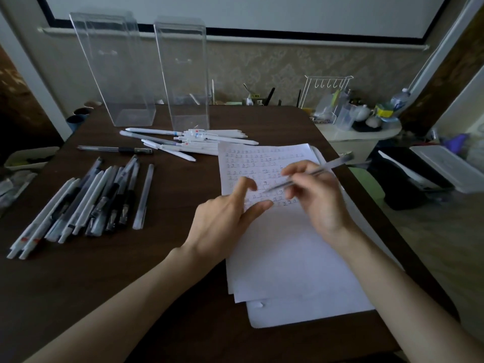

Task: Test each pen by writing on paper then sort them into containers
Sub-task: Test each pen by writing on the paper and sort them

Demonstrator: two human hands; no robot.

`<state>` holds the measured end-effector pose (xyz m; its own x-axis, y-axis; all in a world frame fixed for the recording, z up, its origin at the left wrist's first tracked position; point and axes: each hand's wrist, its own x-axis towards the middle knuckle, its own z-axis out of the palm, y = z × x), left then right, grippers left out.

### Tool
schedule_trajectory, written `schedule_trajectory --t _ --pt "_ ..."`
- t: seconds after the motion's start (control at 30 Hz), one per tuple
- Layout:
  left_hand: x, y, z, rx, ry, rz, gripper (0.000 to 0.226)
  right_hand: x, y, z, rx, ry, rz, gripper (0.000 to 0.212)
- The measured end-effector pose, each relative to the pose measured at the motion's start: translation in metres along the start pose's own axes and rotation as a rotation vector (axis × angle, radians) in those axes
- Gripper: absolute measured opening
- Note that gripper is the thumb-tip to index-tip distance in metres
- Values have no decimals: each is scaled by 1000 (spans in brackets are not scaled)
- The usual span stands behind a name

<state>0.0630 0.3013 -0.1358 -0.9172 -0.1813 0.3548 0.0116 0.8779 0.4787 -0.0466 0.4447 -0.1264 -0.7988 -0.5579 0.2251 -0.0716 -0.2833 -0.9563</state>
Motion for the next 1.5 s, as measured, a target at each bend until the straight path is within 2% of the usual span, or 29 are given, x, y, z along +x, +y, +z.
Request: schedule_trajectory --t 0.07,0.13,0.2,0.27,0.37,0.6,0.93,1.3,1.5 --pt "-1 2 -3 -35 7 27 66 6 -8 -14 -33 160 -25 24" --pt "-4 3 -2 -2 -33 177 63 7 -11 -24 -175 265 -14 18" --pt "-8 0 4 127 -126 361 58 5 -9 -28 -363 270 -17 12" --pt "-10 -2 9 217 -196 442 54 5 -4 -30 -556 207 -4 22" --pt "-10 -4 10 216 -231 419 51 7 1 -34 -672 141 60 31" --pt "-9 -5 12 202 -248 393 53 10 9 -37 -708 251 7 36" --pt "-11 -2 12 247 -230 378 52 12 14 -40 -816 182 -21 44" --pt "-11 -2 13 235 -218 384 52 11 13 -41 -799 194 4 42" --pt "-11 -2 12 215 -212 393 52 9 13 -40 -768 161 2 29"
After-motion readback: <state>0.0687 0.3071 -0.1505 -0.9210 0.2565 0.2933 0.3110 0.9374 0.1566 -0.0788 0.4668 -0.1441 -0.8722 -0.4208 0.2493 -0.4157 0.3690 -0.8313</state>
